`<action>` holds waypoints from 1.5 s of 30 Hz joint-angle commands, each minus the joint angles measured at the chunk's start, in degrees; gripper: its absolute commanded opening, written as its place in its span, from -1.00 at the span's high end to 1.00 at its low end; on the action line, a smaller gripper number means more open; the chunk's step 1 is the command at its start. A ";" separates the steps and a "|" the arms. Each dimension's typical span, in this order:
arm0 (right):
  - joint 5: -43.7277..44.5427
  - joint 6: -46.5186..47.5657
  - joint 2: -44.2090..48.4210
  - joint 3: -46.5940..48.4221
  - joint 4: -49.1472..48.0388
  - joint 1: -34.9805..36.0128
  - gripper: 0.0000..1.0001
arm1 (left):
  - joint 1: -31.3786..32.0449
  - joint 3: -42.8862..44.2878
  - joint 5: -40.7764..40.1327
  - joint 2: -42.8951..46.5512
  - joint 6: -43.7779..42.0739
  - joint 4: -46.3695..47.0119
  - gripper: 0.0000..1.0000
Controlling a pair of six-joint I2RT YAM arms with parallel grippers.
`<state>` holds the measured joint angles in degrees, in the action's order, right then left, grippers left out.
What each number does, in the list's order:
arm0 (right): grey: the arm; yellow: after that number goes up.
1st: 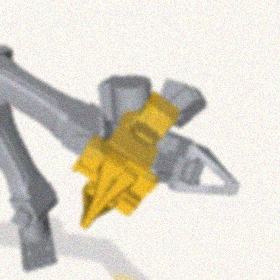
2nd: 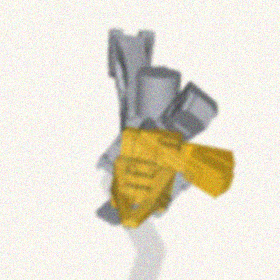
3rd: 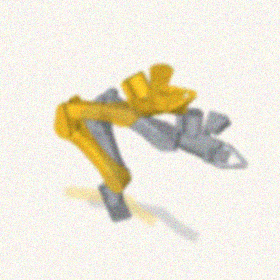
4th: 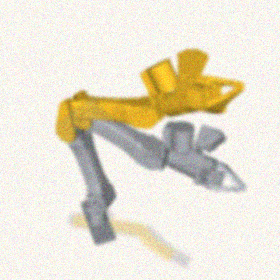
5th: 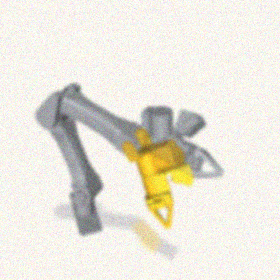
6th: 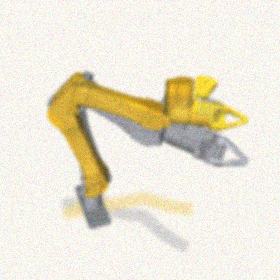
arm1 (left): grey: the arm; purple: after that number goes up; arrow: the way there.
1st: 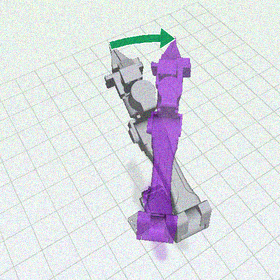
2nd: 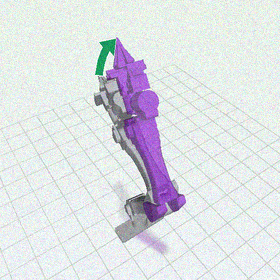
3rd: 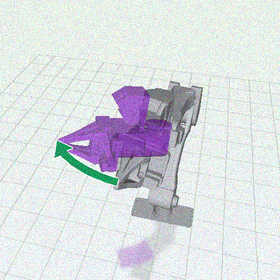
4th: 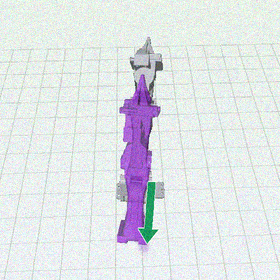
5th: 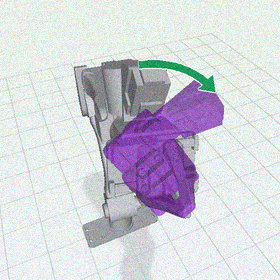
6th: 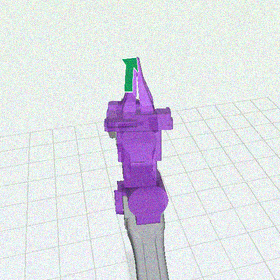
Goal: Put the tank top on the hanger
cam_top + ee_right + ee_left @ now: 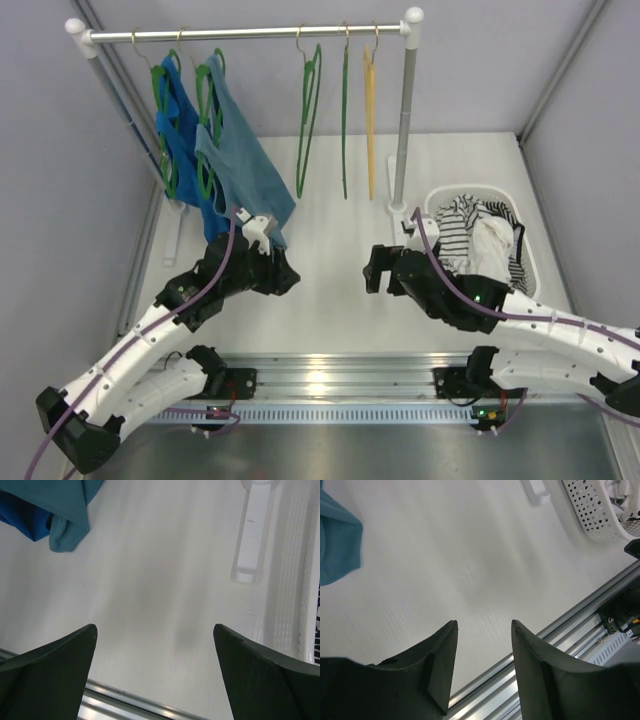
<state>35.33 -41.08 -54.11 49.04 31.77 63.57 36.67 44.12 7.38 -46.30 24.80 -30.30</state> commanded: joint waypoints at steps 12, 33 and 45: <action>-2.01 1.70 -1.44 6.07 5.67 -10.81 -0.99 | 0.25 0.53 -2.10 0.25 -2.65 -0.81 -0.07; -14.33 9.79 -7.51 6.16 5.32 -54.32 -0.96 | 0.16 -1.23 -0.26 4.38 -3.18 0.25 -0.18; -14.50 10.58 -13.13 -0.78 0.75 -59.18 -0.75 | 0.25 -1.84 0.62 5.08 -3.44 0.86 -0.19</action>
<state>21.15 -31.05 -66.46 49.41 35.24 5.13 36.71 42.52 7.27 -42.13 22.35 -31.42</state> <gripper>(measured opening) 0.888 0.592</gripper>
